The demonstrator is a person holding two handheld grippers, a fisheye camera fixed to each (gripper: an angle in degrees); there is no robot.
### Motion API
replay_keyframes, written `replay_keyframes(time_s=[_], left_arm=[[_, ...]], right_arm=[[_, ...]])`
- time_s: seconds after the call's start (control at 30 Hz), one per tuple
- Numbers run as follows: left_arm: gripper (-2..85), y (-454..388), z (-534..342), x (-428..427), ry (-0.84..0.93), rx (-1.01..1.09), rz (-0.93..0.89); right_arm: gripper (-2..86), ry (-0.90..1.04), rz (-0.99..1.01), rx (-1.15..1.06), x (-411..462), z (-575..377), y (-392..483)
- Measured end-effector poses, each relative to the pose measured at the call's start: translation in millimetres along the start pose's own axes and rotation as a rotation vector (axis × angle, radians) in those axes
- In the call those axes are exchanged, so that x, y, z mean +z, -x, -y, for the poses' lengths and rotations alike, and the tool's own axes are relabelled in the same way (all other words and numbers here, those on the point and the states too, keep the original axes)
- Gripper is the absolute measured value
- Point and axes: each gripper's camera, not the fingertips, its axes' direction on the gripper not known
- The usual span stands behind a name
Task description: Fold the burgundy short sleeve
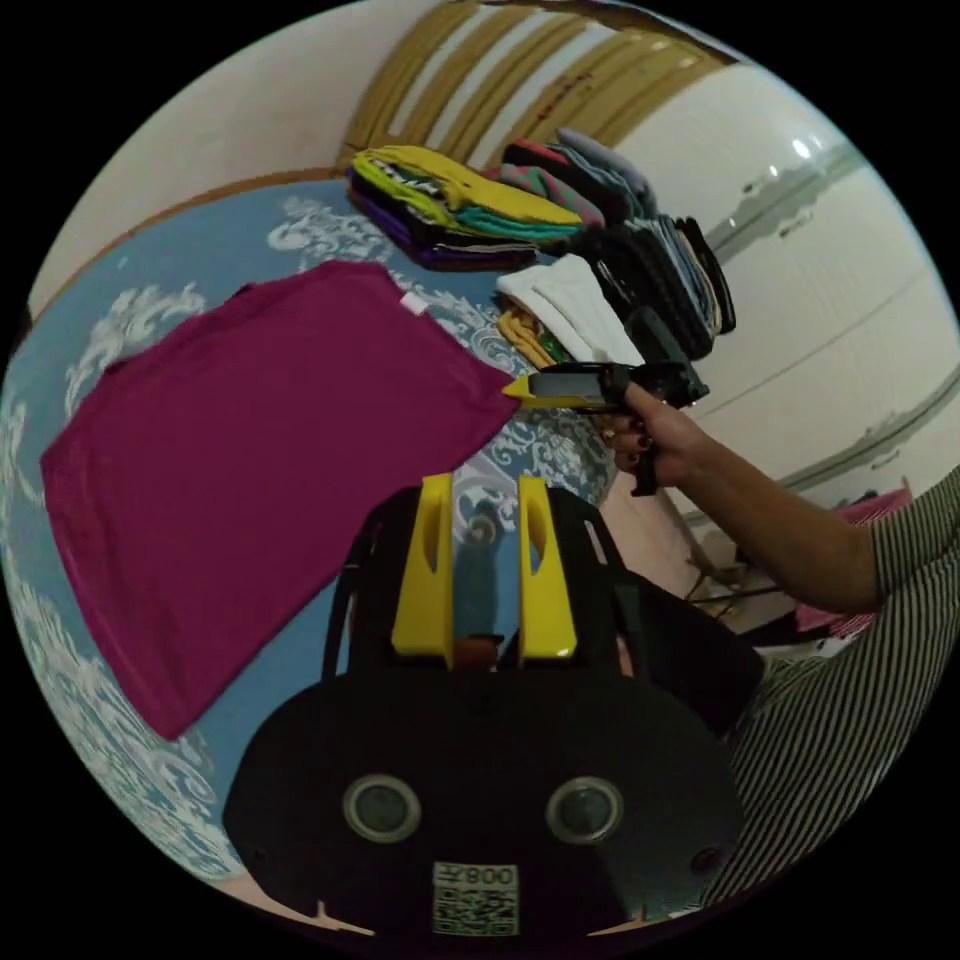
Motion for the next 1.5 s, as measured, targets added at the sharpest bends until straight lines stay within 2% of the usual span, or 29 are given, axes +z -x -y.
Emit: replay_keyframes(time_s=[0.17, 0.23, 0.3, 0.37, 0.53, 0.63, 1.13, 1.5], left_arm=[[11.2, -57, 34, 103, 0.115, 0.210, 0.183], [6.6, -73, 39, 152, 0.183, 0.264, 0.331], [3.6, -74, 36, 171, 0.167, 0.241, 0.428], [2.4, -66, 31, 177, 0.132, 0.191, 0.397], [1.3, -8, 10, 168, -0.038, -0.093, 0.167], [1.2, 3, 2, 176, -0.071, -0.137, 0.153], [1.1, -32, -15, 255, -0.054, -0.067, 0.137], [1.4, -59, -11, 273, -0.028, -0.033, 0.123]], right_arm=[[1.6, 0.013, 0.048, -0.073, -20, 11, 20], [1.7, 0.026, 0.063, -0.103, -24, 19, 28], [2.0, 0.062, 0.047, -0.137, -25, 31, 37], [2.5, 0.064, 0.019, -0.157, -30, 40, 40], [5.2, 0.013, 0.007, -0.108, -50, 73, 22], [7.2, 0.015, 0.053, -0.038, -49, 99, 5], [9.2, 0.039, 0.042, 0.107, -4, 204, -3], [10.0, 0.002, 0.054, 0.141, 40, 246, 5]])
